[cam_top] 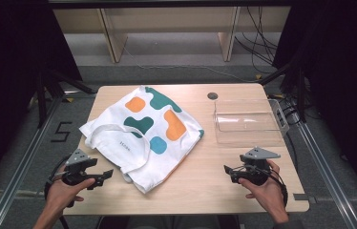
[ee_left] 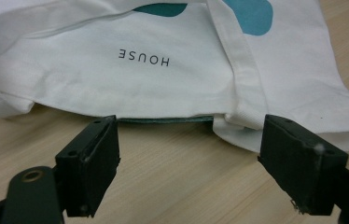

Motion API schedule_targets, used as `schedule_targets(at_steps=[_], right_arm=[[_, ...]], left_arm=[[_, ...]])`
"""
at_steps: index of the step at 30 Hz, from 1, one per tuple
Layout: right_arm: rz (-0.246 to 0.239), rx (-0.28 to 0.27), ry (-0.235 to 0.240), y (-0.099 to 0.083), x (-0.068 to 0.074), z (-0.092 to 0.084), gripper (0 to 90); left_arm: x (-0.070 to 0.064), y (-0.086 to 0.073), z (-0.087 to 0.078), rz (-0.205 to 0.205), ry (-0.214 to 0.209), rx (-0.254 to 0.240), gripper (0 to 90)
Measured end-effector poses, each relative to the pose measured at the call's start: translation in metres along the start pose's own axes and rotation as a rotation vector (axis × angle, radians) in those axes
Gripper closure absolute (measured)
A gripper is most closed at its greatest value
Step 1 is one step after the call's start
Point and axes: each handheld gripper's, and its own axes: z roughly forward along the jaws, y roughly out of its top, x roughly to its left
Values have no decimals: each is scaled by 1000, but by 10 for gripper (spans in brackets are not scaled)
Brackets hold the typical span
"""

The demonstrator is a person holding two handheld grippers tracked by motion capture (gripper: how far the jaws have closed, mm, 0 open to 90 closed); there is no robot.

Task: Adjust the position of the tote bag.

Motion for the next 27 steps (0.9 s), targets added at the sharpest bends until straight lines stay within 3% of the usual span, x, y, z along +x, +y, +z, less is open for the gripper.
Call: schedule_targets(at_steps=[1,4,5,7,8,17,18,24,26,27], right_arm=[[-20,-8,-10,1,0,-1,302],[-11,-6,-1,2,2,-1,309],[-17,2,21,3,1,-1,313],[-20,6,24,3,2,1,313],[-10,3,1,3,4,1,314],[-25,11,5,4,6,3,312],[-20,16,27,5,7,4,312],[-29,30,17,5,7,4,313],[-31,34,17,5,8,5,313],[-37,32,19,5,8,5,313]], left_arm=[[0,0,0,-3,3,2,191],[0,0,0,0,7,-6,191],[0,-1,1,0,11,-21,191],[0,0,-1,4,7,11,191],[0,0,0,1,11,-2,191],[0,0,-1,-4,8,11,197],[0,0,0,-11,1,3,211],[-5,1,3,-35,-61,5,287],[-10,2,6,-33,-91,-10,319],[-11,3,8,-14,-110,-9,328]])
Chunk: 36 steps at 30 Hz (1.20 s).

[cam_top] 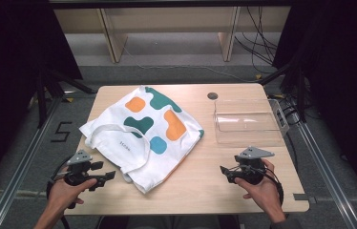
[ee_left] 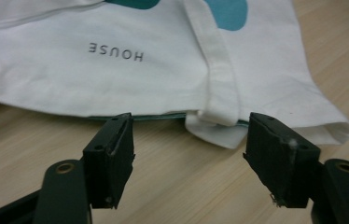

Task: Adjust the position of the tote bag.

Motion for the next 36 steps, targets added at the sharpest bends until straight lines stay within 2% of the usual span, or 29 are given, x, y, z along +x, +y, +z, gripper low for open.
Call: schedule_targets(at_steps=[2,3,5,6,10,12,13,14,15,18,19,20,21,22,23,24,25,26,27,28,29,30,31,32,34,36], right_arm=[[-7,-1,3,0,0,1,312],[4,-7,-3,0,1,1,313],[-2,-5,-5,0,1,2,313],[-9,9,-4,0,1,2,312],[-10,4,-2,0,1,3,312],[-13,10,3,1,2,2,312],[-31,6,0,0,1,4,312],[-10,18,7,0,2,3,312],[-10,18,7,0,2,3,312],[-40,5,2,-1,-1,4,312],[-22,15,7,0,0,4,312],[-25,12,3,0,0,4,312],[-24,11,6,0,0,4,314],[-39,8,5,-1,-1,5,319],[-40,14,12,0,0,5,328],[-29,16,16,0,2,4,328],[-29,16,16,0,2,4,328],[-32,19,16,1,3,4,330],[-32,19,16,1,3,4,330],[-32,19,17,1,3,4,332],[-52,12,15,0,1,5,332],[-37,21,18,0,2,5,335],[-37,21,18,0,2,5,335],[-29,23,19,0,2,4,335],[-42,19,13,-1,1,5,335],[-48,23,20,0,-1,5,335]], left_arm=[[-4,3,6,10,-35,18,335],[-6,5,11,35,-38,17,334],[-8,9,17,58,-37,37,329],[-8,10,20,73,-51,47,337],[-10,17,39,82,-69,97,357],[-9,20,48,94,-78,123,396],[-9,21,50,90,-78,131,459],[-8,21,53,91,-71,146,502],[-7,21,54,90,-71,148,502],[-3,22,51,19,-96,153,630],[-2,21,50,5,-105,147,676],[-2,21,49,1,-103,160,676],[-3,20,50,5,-101,151,680],[-3,20,49,26,-108,160,751],[-4,20,49,25,-111,154,810],[-6,20,49,28,-118,150,833],[-8,20,50,19,-124,142,833],[-10,20,50,37,-135,154,849],[-14,20,51,33,-139,147,849],[-17,20,52,46,-144,152,851],[-20,20,54,46,-149,156,852],[-21,21,54,65,-155,160,856],[-24,22,55,61,-156,157,856],[-25,23,56,90,-161,170,856],[-32,23,59,78,-166,159,857],[-39,25,62,98,-185,160,858]])
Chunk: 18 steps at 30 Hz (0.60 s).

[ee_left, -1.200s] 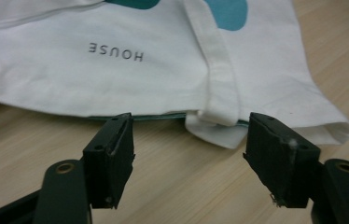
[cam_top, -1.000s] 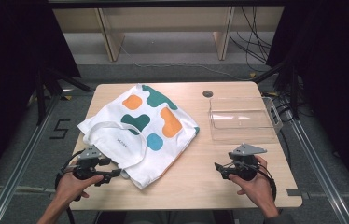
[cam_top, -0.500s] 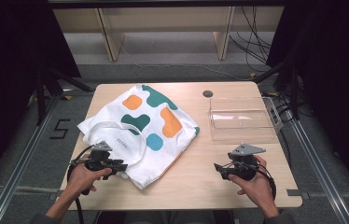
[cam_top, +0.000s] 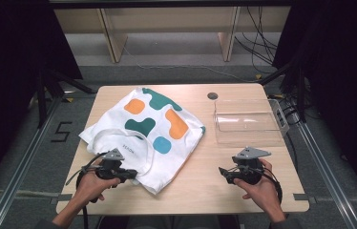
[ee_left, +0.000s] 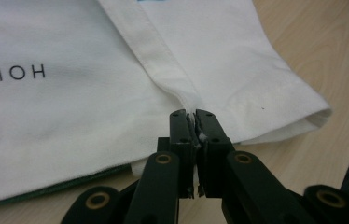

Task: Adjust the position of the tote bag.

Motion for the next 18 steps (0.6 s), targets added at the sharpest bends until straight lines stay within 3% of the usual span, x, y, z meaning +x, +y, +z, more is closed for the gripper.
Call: schedule_targets(at_steps=[4,5,7,9,10,16,18], right_arm=[[-18,-3,-13,-1,-1,0,335],[3,0,-2,0,-1,0,336],[-2,-10,-11,-1,-2,0,337],[24,-1,-7,-1,0,-1,342],[-17,-8,-11,-1,-3,-1,348],[-41,-7,-2,-1,-1,0,351],[-49,-4,19,0,2,0,359]], left_arm=[[-12,5,9,3,-25,-1,859],[-15,7,12,26,-33,-1,860],[-23,11,17,37,-45,-3,860],[-28,15,25,21,-68,-9,860],[-31,17,29,8,-79,-10,859],[-48,34,48,67,-106,-6,860],[-54,37,55,54,-115,-14,860]])
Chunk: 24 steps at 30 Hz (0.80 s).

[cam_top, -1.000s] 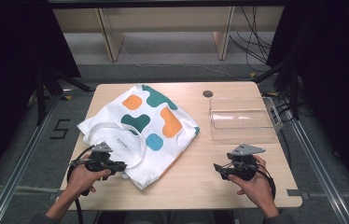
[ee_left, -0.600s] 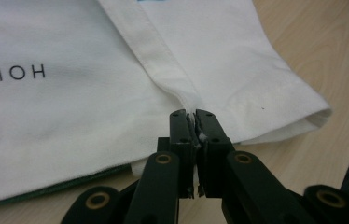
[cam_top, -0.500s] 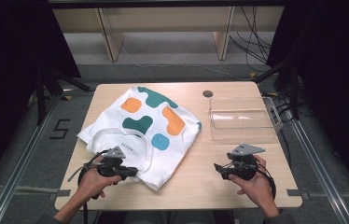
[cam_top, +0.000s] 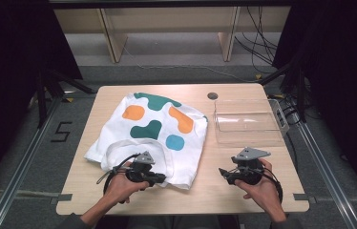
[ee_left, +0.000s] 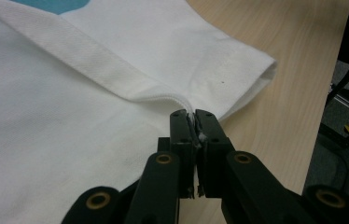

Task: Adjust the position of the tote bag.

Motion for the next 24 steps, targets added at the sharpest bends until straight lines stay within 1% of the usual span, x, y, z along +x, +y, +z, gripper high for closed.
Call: schedule_targets(at_steps=[1,4,5,6,7,8,9,10,11,12,13,14,15,16,17,18,19,20,22,23,24], right_arm=[[7,-2,6,1,2,1,360],[-22,-4,33,5,9,4,360],[-36,0,39,7,10,5,360],[-18,-5,47,8,13,6,360],[-35,2,55,9,14,7,360],[-40,2,62,10,15,8,360],[-35,-1,65,10,17,10,360],[-52,8,67,11,17,11,360],[-49,12,71,11,19,12,360],[-57,23,78,11,21,14,360],[-57,23,78,11,21,14,360],[-65,32,79,11,22,15,360],[-63,41,85,11,24,16,360],[-82,44,87,11,25,17,360],[-84,42,90,11,27,19,360],[-91,49,95,11,28,19,360],[-95,55,102,11,29,20,357],[-89,45,109,11,32,22,354],[-117,50,104,12,36,27,345],[-134,74,111,13,38,27,345],[-142,71,105,13,41,31,344]], left_arm=[[-1,2,3,-2,-4,-1,860],[-6,9,13,8,-12,-11,860],[-7,11,15,20,-9,-10,860],[-9,14,19,21,-16,-18,860],[-11,16,22,24,-17,-22,860],[-12,18,25,30,-15,-24,859],[-13,20,28,33,-20,-28,857],[-14,21,29,21,-26,-26,852],[-14,22,28,36,-36,-22,841],[-14,22,26,24,-34,-29,777],[-13,22,22,25,-37,-29,777],[-12,21,15,33,-29,-32,724],[-12,20,10,26,-19,-44,676],[-10,19,3,33,-16,-66,649],[-9,19,-3,39,-19,-82,622],[-7,17,-11,20,-14,-96,592],[-4,15,-20,12,-7,-107,563],[-2,13,-28,19,3,-119,539],[4,7,-43,18,48,-131,492],[7,2,-50,9,74,-134,473],[13,-3,-56,15,98,-135,456]])
